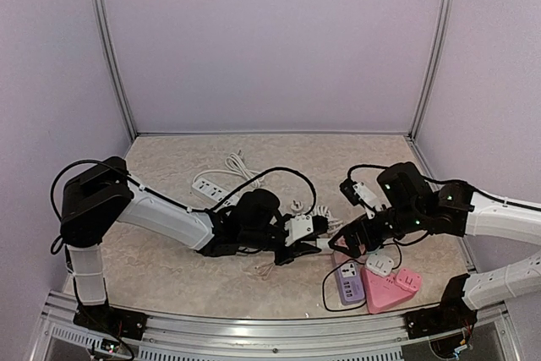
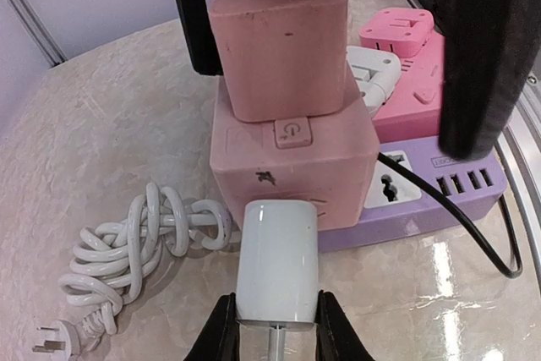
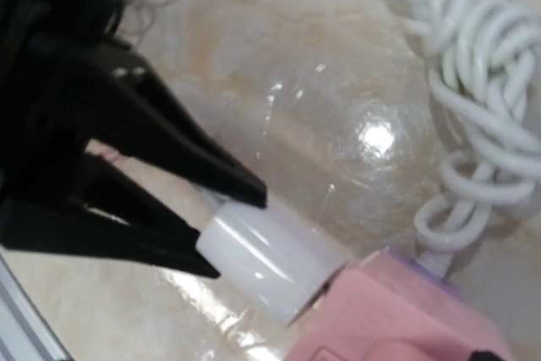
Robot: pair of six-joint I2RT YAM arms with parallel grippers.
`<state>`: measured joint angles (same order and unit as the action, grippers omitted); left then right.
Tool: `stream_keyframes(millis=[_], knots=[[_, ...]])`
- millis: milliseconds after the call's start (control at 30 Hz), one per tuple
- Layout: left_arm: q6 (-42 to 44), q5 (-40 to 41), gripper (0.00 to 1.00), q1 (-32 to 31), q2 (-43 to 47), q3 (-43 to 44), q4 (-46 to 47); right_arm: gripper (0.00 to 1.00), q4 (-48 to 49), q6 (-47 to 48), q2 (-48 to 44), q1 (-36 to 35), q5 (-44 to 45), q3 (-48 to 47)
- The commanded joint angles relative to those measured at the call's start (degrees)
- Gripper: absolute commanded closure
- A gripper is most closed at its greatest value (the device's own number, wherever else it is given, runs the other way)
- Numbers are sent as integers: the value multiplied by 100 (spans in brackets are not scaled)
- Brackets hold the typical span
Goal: Insert the plug
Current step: Insert the plug into the socket.
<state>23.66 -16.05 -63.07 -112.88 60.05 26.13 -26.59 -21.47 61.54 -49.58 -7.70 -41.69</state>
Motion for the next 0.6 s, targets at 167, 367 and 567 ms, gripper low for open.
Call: stream_keyframes(millis=[167,367,567], knots=[[-306,93,100,-118,-129,-71,1058,0,-1380,5181,75,468,-1070,-1311],[-423,0,100,-32,-136,-253,1160,0,-2588,6771,373,983,-1199,-1236],[-548,76,100,-13,-185,-345,1325,0,-1721,7290,118,1388,-1556,-581]])
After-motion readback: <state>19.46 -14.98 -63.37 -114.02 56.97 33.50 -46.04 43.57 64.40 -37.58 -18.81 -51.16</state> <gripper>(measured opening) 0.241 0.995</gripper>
